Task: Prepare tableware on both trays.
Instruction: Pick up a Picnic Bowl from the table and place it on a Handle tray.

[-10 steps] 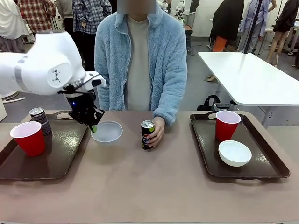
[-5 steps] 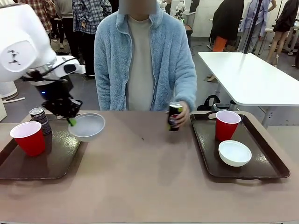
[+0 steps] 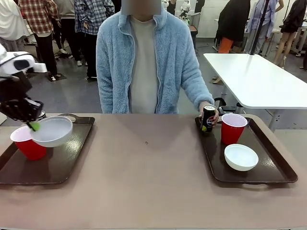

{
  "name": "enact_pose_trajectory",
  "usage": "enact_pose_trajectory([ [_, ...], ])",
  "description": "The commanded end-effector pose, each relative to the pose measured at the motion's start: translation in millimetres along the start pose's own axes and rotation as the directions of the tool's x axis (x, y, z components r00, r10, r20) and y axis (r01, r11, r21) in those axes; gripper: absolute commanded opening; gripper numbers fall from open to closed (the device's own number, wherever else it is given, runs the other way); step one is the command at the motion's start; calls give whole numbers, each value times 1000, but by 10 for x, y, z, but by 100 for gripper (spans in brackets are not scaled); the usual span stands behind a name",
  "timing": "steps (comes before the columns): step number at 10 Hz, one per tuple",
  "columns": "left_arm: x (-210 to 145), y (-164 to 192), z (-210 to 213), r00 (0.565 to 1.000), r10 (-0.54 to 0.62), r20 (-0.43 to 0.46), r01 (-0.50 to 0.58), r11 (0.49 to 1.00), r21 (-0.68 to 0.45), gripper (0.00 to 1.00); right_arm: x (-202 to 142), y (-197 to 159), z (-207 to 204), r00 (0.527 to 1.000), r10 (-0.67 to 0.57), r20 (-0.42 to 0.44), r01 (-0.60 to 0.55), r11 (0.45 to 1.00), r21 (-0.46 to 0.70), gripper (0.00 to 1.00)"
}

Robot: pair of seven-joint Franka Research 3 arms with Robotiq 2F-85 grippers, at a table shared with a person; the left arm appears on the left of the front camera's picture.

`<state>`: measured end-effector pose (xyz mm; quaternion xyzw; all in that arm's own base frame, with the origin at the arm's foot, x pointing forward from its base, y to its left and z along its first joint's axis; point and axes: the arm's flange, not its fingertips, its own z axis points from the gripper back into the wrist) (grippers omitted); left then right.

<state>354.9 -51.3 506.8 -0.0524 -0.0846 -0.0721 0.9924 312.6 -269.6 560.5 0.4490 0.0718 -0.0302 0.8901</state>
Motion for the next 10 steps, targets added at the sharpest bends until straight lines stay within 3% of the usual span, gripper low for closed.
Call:
enact_pose_trajectory([
  [1,-85,78,-45,1000,-4,-12,4,1000,-22,0,-35,3,-5,1000,5,-4,-5,1000,-1,99],
  [10,-72,37,-67,999,-37,-25,36,999,-7,4,-35,3,-5,1000,5,-4,-5,1000,-1,99],
])
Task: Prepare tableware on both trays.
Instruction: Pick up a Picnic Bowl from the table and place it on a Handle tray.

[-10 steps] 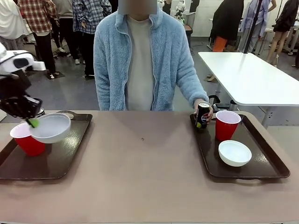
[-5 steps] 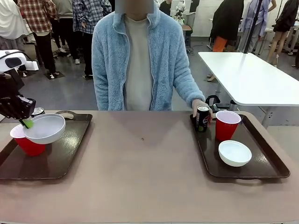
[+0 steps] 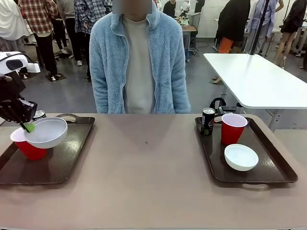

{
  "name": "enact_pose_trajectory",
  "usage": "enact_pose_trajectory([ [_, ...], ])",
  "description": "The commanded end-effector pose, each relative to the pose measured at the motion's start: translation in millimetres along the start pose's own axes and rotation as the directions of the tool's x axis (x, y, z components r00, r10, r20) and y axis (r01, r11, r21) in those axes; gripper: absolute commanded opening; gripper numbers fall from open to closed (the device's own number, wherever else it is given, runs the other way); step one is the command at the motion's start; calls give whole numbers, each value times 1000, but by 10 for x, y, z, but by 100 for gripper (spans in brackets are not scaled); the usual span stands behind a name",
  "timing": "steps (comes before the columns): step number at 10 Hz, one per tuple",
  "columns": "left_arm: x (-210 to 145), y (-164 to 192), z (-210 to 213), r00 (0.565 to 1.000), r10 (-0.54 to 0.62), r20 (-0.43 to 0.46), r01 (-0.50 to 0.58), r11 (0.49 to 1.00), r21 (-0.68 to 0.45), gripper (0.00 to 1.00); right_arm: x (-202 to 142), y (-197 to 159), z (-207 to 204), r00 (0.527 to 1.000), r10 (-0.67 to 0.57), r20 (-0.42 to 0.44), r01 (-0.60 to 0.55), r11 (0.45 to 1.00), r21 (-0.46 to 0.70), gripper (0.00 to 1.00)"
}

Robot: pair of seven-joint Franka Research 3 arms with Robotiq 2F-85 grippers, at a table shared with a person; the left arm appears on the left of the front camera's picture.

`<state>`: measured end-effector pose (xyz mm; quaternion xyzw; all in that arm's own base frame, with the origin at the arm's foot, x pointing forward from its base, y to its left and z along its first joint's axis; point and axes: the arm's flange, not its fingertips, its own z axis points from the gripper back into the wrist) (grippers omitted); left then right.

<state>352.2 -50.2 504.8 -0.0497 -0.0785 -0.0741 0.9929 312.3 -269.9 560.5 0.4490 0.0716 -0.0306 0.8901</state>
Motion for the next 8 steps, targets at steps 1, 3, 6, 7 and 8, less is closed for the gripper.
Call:
enact_pose_trajectory([
  [1,-77,60,-137,999,-35,-19,35,999,-1,4,-33,5,-7,1000,6,-5,-6,1000,-1,99],
  [3,-152,138,-250,998,-46,-51,46,999,6,4,-33,5,-7,1000,6,-5,-6,1000,-1,99],
  [6,-154,188,-314,1000,17,-8,-17,1000,25,4,-1,-1,1,1000,0,0,0,1000,0,99],
  [7,-150,99,-306,998,-18,-66,18,1000,-2,4,6,6,35,997,32,65,-32,999,4,99],
  [8,-150,99,-306,998,-18,-66,18,1000,-2,4,56,-36,49,984,66,164,-62,998,-34,99],
])
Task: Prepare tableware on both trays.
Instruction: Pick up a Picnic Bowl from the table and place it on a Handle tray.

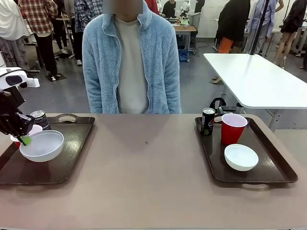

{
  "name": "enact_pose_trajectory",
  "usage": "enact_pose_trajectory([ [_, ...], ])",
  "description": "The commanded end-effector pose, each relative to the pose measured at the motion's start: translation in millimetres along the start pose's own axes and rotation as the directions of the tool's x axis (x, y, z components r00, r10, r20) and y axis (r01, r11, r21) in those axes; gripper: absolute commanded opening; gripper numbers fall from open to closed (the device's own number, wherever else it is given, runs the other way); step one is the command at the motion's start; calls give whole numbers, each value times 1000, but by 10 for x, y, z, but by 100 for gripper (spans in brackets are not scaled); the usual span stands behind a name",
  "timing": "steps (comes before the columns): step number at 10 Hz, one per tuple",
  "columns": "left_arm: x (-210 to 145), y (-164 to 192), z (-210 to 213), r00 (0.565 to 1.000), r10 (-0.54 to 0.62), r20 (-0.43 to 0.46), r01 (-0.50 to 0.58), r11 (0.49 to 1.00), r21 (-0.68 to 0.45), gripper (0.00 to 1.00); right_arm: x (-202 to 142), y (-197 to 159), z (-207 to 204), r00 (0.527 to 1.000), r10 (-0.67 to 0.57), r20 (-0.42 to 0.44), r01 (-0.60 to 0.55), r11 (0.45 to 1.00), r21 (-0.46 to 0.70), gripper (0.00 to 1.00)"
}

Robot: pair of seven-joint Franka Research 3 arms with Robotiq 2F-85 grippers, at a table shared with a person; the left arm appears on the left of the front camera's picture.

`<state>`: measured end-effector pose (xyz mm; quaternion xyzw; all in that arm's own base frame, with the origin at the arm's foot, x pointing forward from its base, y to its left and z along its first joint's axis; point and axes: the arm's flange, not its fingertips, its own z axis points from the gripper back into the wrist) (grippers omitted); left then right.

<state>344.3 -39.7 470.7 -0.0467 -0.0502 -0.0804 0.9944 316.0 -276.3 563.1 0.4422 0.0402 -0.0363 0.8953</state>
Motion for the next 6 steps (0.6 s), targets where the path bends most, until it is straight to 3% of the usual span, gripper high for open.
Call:
enact_pose_trajectory([
  [1,-3,-22,5,1000,-8,-8,8,1000,-2,4,67,-70,-10,984,70,165,-64,997,-44,99],
  [4,-3,-22,5,1000,-8,-8,8,1000,-2,4,89,-98,-21,957,109,268,-91,993,-79,99],
  [6,-3,-22,5,1000,-8,-8,8,1000,-2,4,121,-141,-86,957,99,271,-79,993,-85,99],
])
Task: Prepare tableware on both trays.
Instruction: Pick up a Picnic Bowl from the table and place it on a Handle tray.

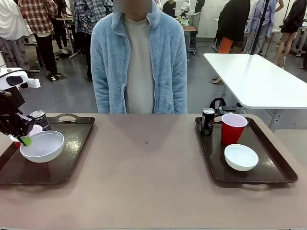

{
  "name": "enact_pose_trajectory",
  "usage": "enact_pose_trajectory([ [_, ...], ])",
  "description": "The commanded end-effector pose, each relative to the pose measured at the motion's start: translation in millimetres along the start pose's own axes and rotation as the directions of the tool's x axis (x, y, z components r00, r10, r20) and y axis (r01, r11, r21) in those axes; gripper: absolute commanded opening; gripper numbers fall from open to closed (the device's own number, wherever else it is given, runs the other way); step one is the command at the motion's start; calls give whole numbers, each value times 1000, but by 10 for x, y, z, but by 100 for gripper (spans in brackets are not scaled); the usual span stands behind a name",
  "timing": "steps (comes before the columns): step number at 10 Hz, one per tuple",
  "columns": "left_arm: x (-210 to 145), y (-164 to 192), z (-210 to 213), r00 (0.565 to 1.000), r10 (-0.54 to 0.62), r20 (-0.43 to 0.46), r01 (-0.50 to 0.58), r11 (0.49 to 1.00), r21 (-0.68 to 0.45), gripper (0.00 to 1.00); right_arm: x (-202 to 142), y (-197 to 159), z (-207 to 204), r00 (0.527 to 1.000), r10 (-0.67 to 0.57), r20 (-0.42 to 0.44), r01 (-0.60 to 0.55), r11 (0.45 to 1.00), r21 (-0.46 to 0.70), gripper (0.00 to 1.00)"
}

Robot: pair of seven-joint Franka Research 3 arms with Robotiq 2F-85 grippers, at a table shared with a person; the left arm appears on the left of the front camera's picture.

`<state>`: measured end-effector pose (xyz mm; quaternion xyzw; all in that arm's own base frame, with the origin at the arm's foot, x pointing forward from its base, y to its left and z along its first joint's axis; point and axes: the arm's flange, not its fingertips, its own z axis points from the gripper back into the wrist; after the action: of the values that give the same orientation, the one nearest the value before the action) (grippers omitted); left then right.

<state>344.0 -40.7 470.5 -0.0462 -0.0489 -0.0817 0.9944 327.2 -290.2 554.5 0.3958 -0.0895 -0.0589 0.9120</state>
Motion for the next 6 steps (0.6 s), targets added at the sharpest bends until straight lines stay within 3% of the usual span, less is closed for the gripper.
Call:
enact_pose_trajectory([
  [1,0,0,0,1000,0,0,0,1000,0,4,-41,-10,-182,1000,1,-14,-1,999,47,99],
  [2,-26,22,-42,1000,-12,-18,12,1000,-6,4,-42,-55,-237,998,-19,-65,25,995,92,99],
  [6,-95,94,-310,1000,-11,-26,13,998,56,4,-65,-198,-295,1000,-7,-13,10,985,173,99],
])
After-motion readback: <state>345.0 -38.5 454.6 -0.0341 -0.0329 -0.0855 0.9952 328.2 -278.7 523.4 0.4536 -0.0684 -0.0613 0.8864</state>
